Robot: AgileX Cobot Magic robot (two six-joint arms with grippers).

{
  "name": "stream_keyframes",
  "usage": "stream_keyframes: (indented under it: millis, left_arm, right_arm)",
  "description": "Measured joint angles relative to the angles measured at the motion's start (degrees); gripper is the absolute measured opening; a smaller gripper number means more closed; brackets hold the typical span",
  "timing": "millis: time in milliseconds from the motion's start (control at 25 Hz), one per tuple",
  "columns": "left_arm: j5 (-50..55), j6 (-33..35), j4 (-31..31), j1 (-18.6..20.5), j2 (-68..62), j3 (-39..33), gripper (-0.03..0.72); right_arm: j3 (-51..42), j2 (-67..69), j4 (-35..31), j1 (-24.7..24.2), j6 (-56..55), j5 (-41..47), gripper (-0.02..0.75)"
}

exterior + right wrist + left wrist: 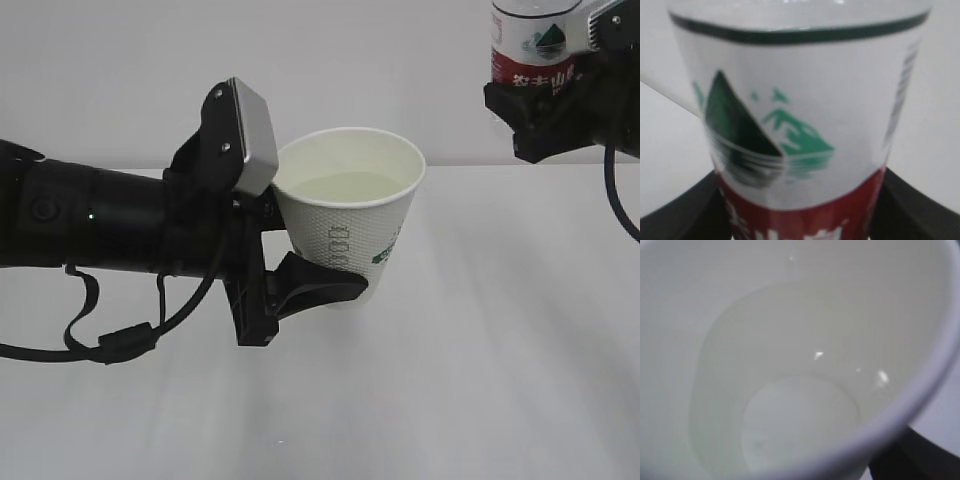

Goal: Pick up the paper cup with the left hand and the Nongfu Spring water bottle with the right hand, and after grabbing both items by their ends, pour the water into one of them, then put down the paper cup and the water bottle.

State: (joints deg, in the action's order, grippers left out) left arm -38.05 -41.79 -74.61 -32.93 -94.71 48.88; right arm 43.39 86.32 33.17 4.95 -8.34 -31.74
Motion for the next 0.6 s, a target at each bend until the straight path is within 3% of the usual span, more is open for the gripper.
stream_keyframes:
  millis: [600]
  left_arm:
    - [0.0,0.0,0.0,0.0,0.0,0.0,0.501]
  right_arm:
    - [-12.46,-0.36,-15.37,0.0,4.9,-5.36,0.515]
